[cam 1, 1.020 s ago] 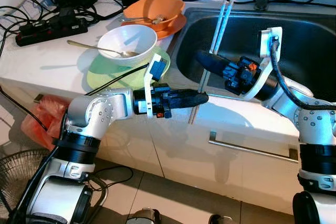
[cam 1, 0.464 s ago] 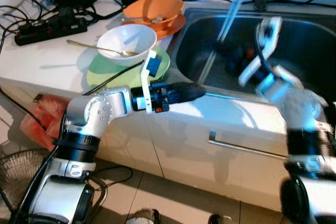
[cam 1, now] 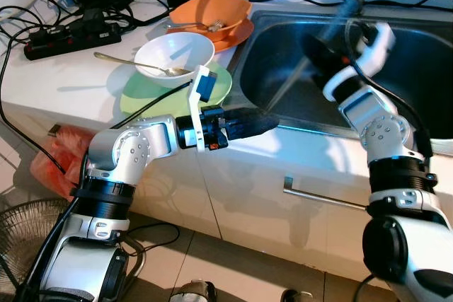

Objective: Kitchen organization

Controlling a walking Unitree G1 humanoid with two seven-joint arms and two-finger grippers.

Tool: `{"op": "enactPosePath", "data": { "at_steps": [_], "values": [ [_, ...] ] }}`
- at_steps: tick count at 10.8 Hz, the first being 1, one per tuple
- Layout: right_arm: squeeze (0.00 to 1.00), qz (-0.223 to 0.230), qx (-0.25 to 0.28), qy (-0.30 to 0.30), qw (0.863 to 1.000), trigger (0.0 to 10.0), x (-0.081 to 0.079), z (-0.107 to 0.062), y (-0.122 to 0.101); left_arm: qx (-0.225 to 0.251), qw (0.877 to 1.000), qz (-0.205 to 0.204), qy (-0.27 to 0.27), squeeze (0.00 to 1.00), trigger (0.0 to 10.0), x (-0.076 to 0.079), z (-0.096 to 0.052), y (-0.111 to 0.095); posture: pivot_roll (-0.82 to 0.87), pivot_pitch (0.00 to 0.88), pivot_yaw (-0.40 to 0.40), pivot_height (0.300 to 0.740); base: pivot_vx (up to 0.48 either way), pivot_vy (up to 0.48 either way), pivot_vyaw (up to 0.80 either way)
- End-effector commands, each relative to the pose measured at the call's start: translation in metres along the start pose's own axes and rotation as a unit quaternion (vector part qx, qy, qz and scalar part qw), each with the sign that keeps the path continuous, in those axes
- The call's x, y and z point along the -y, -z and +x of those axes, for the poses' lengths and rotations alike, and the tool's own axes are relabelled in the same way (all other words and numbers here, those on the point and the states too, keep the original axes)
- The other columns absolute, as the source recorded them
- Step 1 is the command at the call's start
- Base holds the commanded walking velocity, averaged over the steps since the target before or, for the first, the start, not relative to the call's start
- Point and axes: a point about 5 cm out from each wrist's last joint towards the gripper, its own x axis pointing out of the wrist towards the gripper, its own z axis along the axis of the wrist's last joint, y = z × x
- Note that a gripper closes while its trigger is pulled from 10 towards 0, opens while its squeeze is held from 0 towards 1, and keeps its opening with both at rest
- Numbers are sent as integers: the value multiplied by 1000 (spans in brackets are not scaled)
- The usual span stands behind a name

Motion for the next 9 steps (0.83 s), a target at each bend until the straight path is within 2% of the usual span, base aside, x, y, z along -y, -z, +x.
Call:
{"op": "enactPosePath", "data": {
  "at_steps": [1, 2, 3, 4, 5, 6, 7, 8, 9],
  "values": [
    [0, 11, 15, 60, 998, 0, 13, 0, -1, 0, 1000, -1, -10, 1000, 10000, -1, -3, 0, 70, 112, 104, 740, 0, 0, 0],
    [0, 9, 29, 125, 992, 0, 30, -4, -1, 1, 1000, -1, -17, 1000, 10000, -2, -3, 0, 73, 113, 105, 740, 0, 0, 0],
    [0, -16, 37, 170, 985, 0, 42, -9, -2, 3, 1000, -1, -23, 1000, 10000, -3, -3, 0, 75, 114, 106, 740, 0, 0, 0],
    [0, -68, 43, 223, 972, 0, 54, -15, -4, 7, 999, 6, -36, 1000, 10000, -4, -3, 0, 74, 114, 106, 740, 0, 0, 0],
    [0, -103, 38, 239, 965, 0, 58, -17, -4, 15, 998, 25, -47, 1000, 10000, -5, -2, -2, 73, 115, 107, 740, 0, 0, 0],
    [0, -163, 20, 253, 954, 6980, 62, -19, -1, 27, 993, 86, -80, 1000, 10000, -5, 1, -5, 72, 117, 107, 740, 0, 0, 0],
    [0, -168, 19, 252, 953, 10000, 62, -19, 0, 16, 989, 114, -95, 1000, 10000, -5, 2, -3, 73, 118, 106, 740, 0, 0, 0],
    [0, -178, 15, 257, 950, 10000, 64, -21, 3, -2, 980, 158, -119, 937, 10000, -8, 4, 0, 73, 117, 105, 740, 0, 0, 0],
    [0, -187, 9, 260, 947, 10000, 67, -22, 6, -1, 981, 153, -116, 780, 10000, -7, 6, 1, 74, 117, 106, 740, 0, 0, 0]
  ]
}}
